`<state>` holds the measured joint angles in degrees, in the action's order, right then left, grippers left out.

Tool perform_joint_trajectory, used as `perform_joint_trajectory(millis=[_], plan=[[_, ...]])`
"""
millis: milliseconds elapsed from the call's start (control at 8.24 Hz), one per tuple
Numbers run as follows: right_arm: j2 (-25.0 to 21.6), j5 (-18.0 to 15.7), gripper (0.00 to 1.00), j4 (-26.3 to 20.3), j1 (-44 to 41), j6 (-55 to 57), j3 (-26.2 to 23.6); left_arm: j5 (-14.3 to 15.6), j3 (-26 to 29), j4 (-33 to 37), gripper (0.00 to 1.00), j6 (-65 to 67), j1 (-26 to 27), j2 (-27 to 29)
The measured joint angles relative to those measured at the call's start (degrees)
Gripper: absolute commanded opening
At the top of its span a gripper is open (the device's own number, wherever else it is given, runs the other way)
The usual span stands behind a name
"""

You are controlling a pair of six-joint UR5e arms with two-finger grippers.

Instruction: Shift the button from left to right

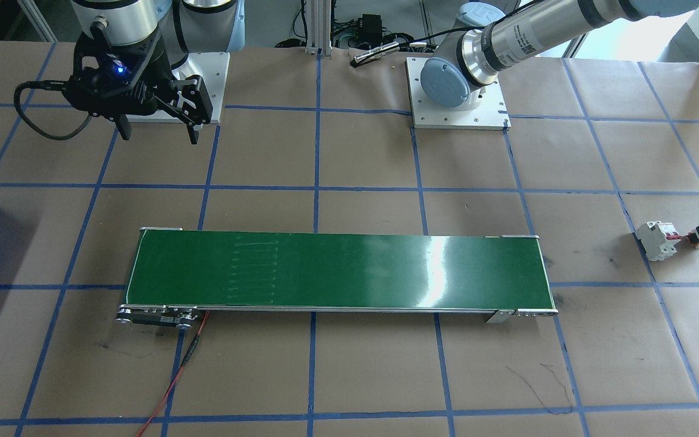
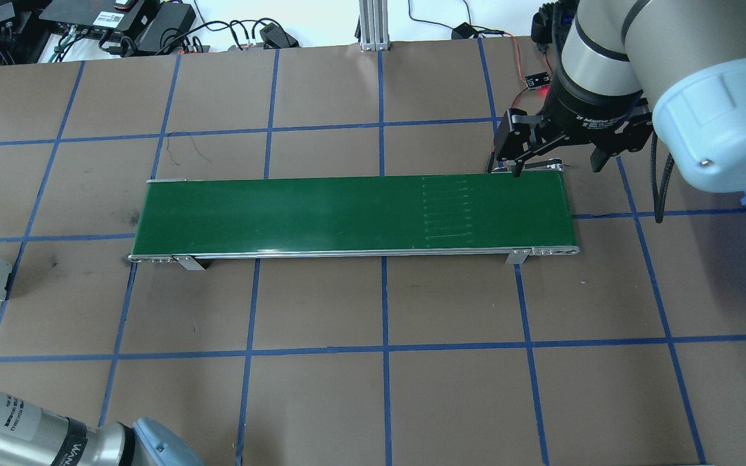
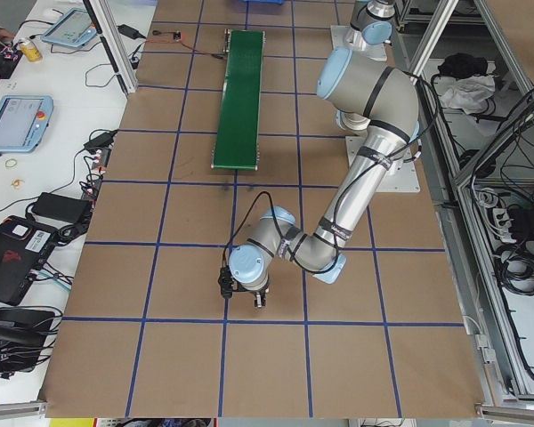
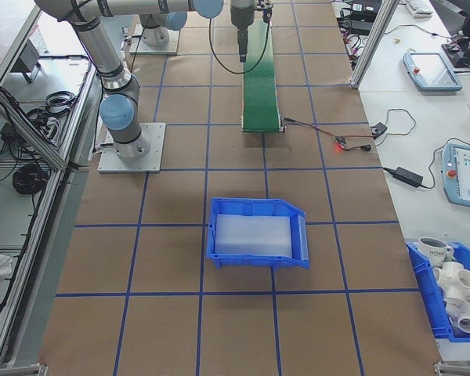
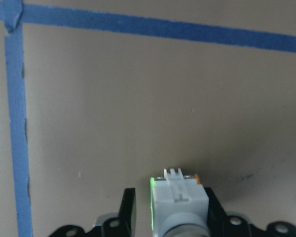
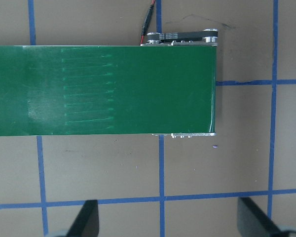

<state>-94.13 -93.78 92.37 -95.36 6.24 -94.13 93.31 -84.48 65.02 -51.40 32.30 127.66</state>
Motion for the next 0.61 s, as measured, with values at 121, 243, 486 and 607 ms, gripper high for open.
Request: perform_joint_trajectory(millis=[121, 243, 486, 607], plan=[[0.0, 0.0, 1.0, 0.0, 0.0, 0.0, 0.0, 0.1, -0.3, 0.1, 0.34, 0.0, 0.0, 0.0], [0.0, 0.0, 1.0, 0.0, 0.0, 0.0, 0.0, 0.1, -0.6, 0.2, 0.14, 0.0, 0.0, -0.1], [0.0, -0.1, 1.0, 0.0, 0.0, 0.0, 0.0, 0.1, -0.6, 0.6, 0.1, -0.1, 0.0, -0.9], [0.0, -0.1, 1.0, 0.0, 0.0, 0.0, 0.0, 0.1, -0.4, 2.5, 0.1, -0.4, 0.0, -1.3]])
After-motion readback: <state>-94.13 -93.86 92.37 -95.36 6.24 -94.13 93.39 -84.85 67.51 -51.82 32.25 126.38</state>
